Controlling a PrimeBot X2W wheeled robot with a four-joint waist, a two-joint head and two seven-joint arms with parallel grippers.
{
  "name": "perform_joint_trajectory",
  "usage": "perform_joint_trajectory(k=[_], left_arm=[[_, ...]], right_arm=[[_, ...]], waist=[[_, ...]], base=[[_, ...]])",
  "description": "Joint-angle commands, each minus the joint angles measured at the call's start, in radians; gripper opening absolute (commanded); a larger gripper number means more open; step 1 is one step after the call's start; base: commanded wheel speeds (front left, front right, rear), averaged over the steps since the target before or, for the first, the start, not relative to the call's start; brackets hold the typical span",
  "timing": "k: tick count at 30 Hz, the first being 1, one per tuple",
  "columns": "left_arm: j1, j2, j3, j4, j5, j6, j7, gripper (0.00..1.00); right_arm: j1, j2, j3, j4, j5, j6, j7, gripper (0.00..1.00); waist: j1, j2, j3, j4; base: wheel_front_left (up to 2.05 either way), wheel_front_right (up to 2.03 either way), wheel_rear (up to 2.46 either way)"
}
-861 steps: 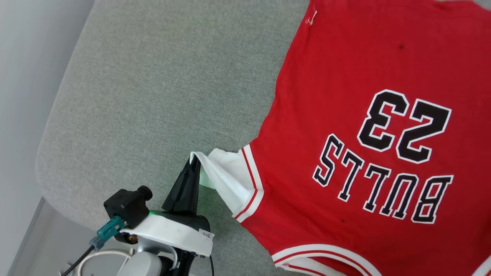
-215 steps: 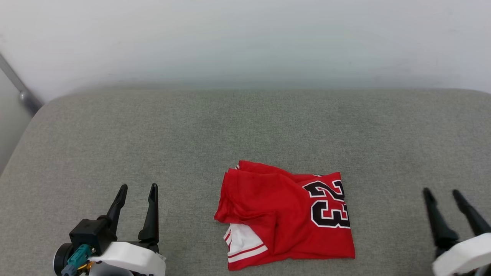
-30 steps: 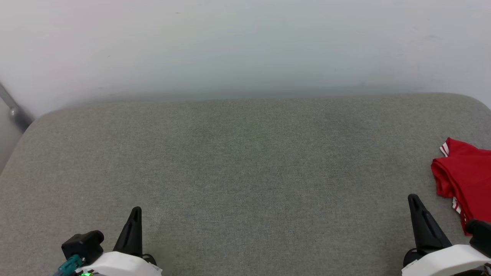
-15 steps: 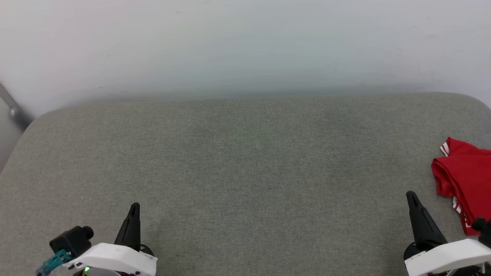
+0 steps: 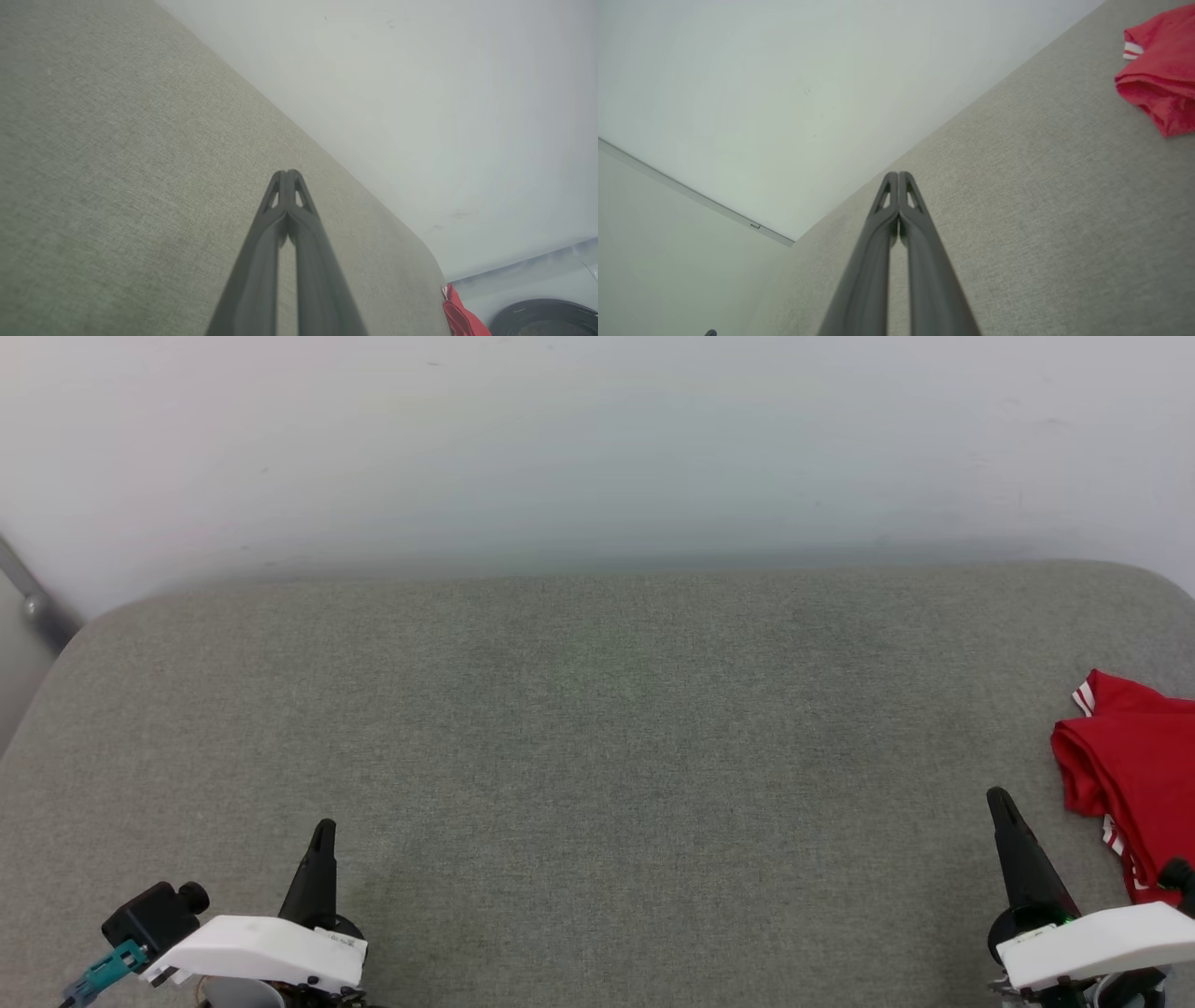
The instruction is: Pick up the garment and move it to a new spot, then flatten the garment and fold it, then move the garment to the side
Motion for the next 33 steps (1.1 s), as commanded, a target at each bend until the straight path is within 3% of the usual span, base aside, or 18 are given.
perform_joint_trajectory(k=[1, 33], left_arm=[[-0.027, -0.005, 0.013, -0.006, -0.036, -0.010, 0.010, 0.00], [-0.060, -0.059, 0.091, 0.019, -0.319, -0.056, 0.098, 0.00]], right_arm=[[-0.029, -0.007, -0.001, 0.002, 0.046, 0.000, 0.003, 0.00], [-0.089, -0.005, -0.009, 0.097, 0.400, 0.000, 0.024, 0.00]], waist=[[0.0000, 0.0000, 0.000, 0.000], [0.0000, 0.0000, 0.005, 0.004]], base=[[0.00, 0.00, 0.00], [0.00, 0.00, 0.00]])
